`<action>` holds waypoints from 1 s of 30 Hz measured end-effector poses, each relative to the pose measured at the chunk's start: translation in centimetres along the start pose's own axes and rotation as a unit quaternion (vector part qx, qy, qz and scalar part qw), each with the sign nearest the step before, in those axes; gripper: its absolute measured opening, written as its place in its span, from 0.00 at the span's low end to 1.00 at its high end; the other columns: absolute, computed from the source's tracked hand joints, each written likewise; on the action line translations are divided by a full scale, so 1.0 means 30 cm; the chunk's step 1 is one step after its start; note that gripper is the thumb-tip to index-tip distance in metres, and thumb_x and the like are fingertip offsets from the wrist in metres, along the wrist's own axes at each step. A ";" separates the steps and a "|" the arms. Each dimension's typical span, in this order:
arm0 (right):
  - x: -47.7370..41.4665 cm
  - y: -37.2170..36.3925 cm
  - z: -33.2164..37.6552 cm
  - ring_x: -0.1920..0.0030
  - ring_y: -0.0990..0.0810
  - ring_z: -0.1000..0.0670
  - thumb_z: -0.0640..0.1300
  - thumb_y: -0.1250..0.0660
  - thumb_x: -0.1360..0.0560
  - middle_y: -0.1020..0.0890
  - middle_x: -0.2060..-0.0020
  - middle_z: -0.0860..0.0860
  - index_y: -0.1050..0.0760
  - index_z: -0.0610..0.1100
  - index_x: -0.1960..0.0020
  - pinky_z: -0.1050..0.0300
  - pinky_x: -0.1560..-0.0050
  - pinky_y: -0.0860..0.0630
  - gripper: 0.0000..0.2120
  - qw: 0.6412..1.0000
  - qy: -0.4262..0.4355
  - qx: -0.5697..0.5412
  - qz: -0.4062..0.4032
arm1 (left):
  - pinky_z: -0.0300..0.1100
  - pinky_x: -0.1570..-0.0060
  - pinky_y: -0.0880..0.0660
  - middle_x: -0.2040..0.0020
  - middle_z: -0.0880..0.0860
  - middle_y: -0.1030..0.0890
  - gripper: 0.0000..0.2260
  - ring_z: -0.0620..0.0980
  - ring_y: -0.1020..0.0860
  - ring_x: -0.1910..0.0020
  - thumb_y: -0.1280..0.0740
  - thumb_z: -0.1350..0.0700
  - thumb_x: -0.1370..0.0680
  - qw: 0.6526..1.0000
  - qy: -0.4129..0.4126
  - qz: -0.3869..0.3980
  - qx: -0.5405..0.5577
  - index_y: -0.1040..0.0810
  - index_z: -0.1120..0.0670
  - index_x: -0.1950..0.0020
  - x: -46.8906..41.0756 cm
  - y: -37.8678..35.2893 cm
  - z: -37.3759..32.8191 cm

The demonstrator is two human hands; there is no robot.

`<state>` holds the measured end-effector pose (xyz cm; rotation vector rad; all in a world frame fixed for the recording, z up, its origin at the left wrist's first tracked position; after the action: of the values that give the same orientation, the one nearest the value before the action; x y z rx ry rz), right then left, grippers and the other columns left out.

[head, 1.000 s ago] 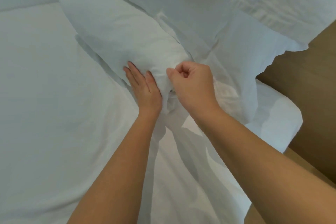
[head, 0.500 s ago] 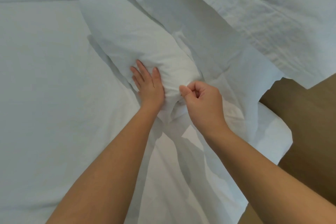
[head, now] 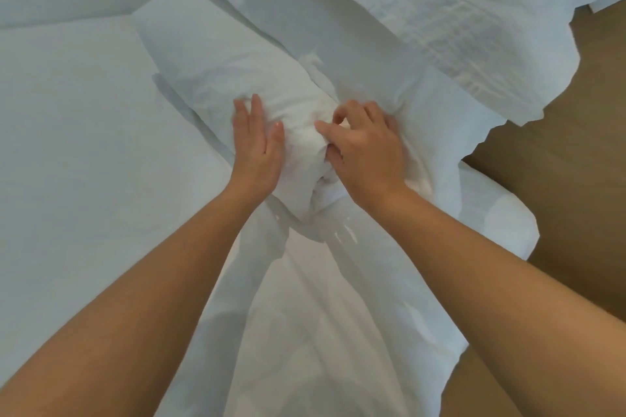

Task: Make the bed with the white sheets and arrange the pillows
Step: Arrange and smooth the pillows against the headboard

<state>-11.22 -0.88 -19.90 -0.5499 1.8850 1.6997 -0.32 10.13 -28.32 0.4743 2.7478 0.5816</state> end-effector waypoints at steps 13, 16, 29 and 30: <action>0.009 -0.002 -0.024 0.36 0.22 0.48 0.48 0.43 0.20 0.18 0.40 0.49 0.20 0.44 0.39 0.49 0.37 0.25 0.18 0.966 0.004 -0.199 0.166 | 0.43 0.26 0.62 0.21 0.49 0.62 0.26 0.47 0.62 0.22 0.52 0.46 0.16 0.994 0.066 -0.006 0.092 0.58 0.49 0.20 0.012 -0.048 0.032; -0.029 0.020 -0.007 0.36 0.24 0.51 0.53 0.49 0.20 0.20 0.38 0.52 0.20 0.45 0.39 0.52 0.37 0.27 0.24 0.963 -0.004 -0.209 0.167 | 0.45 0.24 0.61 0.20 0.49 0.61 0.27 0.45 0.61 0.22 0.53 0.45 0.16 0.990 0.099 -0.014 0.097 0.58 0.51 0.20 0.022 -0.023 0.112; -0.608 -0.500 0.260 0.21 0.55 0.44 0.56 0.49 0.18 0.52 0.20 0.49 0.48 0.52 0.21 0.41 0.24 0.53 0.26 0.908 0.195 0.052 0.368 | 0.50 0.23 0.50 0.20 0.49 0.52 0.30 0.46 0.50 0.22 0.51 0.40 0.18 0.955 0.189 -0.072 0.217 0.58 0.48 0.20 -0.230 0.067 0.281; -0.649 -0.530 0.275 0.21 0.55 0.44 0.56 0.49 0.18 0.51 0.20 0.49 0.48 0.52 0.22 0.41 0.24 0.53 0.26 0.906 0.206 0.052 0.367 | 0.50 0.23 0.50 0.20 0.49 0.52 0.29 0.46 0.50 0.22 0.51 0.41 0.17 0.955 0.189 -0.073 0.217 0.58 0.48 0.20 -0.256 0.077 0.292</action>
<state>14.73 4.31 -20.33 -0.1494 2.7136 2.0161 10.22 12.22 -33.35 0.2660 3.2553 0.0208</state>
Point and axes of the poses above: each hand's wrist, its own x-axis away from the middle knuckle, its own y-axis out of the back of the hand, z = x × y, the point moved 5 cm from there along -x, towards the middle knuckle
